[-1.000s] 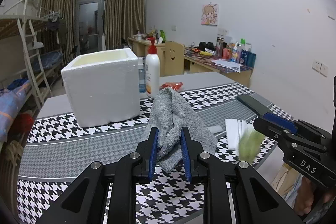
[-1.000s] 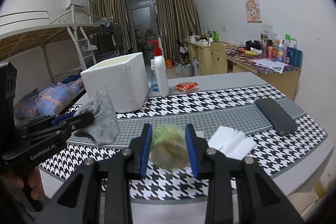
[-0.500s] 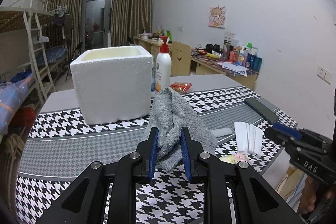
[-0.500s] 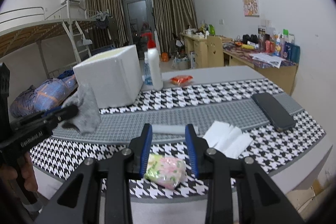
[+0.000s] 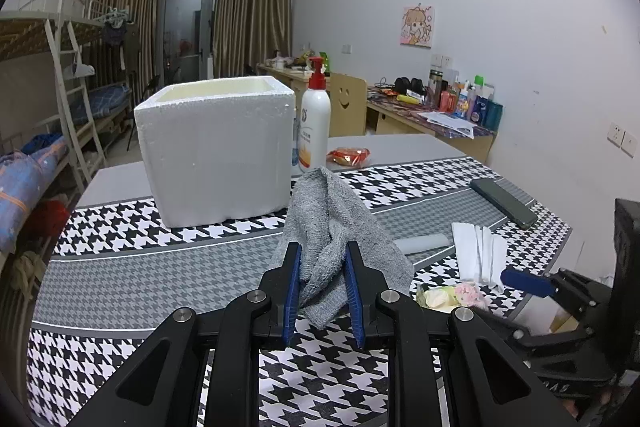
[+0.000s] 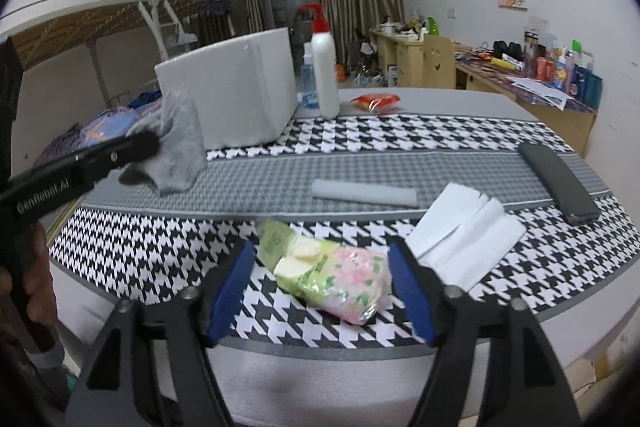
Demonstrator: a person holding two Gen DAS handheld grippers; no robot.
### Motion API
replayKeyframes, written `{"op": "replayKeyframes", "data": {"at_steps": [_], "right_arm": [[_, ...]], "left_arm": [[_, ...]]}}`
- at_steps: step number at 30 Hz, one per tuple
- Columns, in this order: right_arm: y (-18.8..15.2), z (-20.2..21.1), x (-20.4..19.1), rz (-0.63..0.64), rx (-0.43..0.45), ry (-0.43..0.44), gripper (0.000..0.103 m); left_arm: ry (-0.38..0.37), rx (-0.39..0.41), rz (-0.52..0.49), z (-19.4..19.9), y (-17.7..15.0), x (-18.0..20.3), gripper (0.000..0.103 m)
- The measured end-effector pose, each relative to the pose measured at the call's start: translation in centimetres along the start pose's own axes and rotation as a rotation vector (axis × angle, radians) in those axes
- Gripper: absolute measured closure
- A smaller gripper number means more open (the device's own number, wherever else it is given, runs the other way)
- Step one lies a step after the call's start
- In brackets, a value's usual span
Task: Organize soft objects
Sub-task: 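Close the right tool on the green floral tissue pack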
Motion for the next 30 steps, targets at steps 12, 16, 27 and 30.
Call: {"op": "replayKeyframes", "data": {"at_steps": [12,16,27,30], "right_arm": [[-1.6,-2.4,-0.4,0.022,-0.065,0.011,0.022],[-1.5,-3.2,-0.4,0.017,-0.08,0.002,0.022],[-1.7,-3.9,0.1,0.013,-0.103,-0.078,0.022],[-1.7,-4.1,0.3,-0.001,-0.103,-0.083,0.022]], "left_arm": [[-0.008,-0.023,0.002,-1.3,-0.5,0.3,0.08],[-0.003,-0.027,0.008,-1.6,-0.6,0.1,0.08],[-0.004,-0.036,0.027,-1.9,-1.1,-0.7,0.08],[-0.007,-0.038,0.03,-2.0,-1.2,-0.8,0.08]]}}
Point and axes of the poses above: each gripper's, at about its wrist camera, not at the fingertips, and z roughly against the way its jaws point, x to its right, y to its top, the point moved 5 cm from there along -z, roughly the way its jaws point, and after that the axes turned 5 degrees about -y, right-handed, at the moved point
